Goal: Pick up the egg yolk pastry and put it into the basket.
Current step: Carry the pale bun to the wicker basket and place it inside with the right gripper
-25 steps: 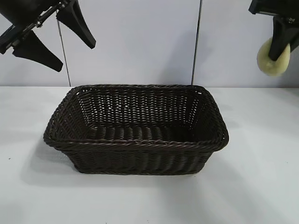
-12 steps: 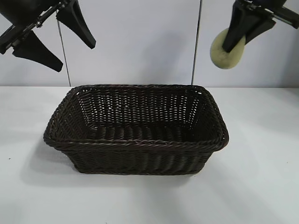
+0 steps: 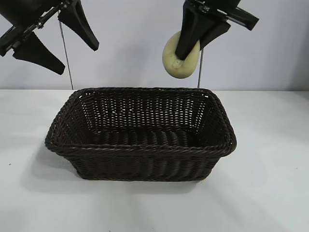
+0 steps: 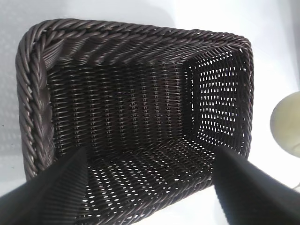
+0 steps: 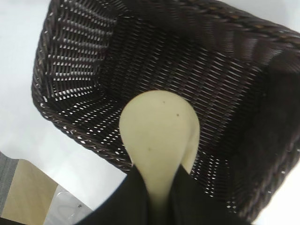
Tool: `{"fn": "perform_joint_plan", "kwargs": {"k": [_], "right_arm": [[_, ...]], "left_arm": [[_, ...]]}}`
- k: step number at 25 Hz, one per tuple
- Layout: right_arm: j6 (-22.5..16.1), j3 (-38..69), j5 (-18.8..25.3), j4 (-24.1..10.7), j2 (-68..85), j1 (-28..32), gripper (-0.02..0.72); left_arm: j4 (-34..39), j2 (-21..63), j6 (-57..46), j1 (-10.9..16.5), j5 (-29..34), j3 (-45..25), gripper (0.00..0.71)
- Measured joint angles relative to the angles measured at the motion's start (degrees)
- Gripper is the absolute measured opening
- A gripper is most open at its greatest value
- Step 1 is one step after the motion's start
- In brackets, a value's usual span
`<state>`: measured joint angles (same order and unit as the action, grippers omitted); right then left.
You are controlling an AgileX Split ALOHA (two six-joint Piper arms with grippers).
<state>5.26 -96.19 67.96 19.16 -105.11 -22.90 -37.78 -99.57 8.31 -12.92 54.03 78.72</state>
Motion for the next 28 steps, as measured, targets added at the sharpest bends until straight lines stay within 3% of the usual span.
{"fn": "perform_joint_plan", "kwargs": {"k": [14, 22, 25, 28], "right_arm": [[-0.89, 0.17, -6.10, 2.08, -9.68, -0.25, 0.044], [-0.89, 0.17, -6.49, 2.53, -11.16, -0.25, 0.070], [-0.89, 0.17, -6.49, 2.47, -11.16, -0.25, 0.154], [-0.89, 0.17, -6.49, 2.47, -11.16, -0.25, 0.337]], "left_arm": [[0.00, 0.00, 0.00, 0.00, 0.04, 0.00, 0.540], [0.00, 0.00, 0.00, 0.00, 0.04, 0.00, 0.540], [0.00, 0.00, 0.00, 0.00, 0.04, 0.00, 0.540], [0.00, 0.00, 0.00, 0.00, 0.04, 0.00, 0.540]]}}
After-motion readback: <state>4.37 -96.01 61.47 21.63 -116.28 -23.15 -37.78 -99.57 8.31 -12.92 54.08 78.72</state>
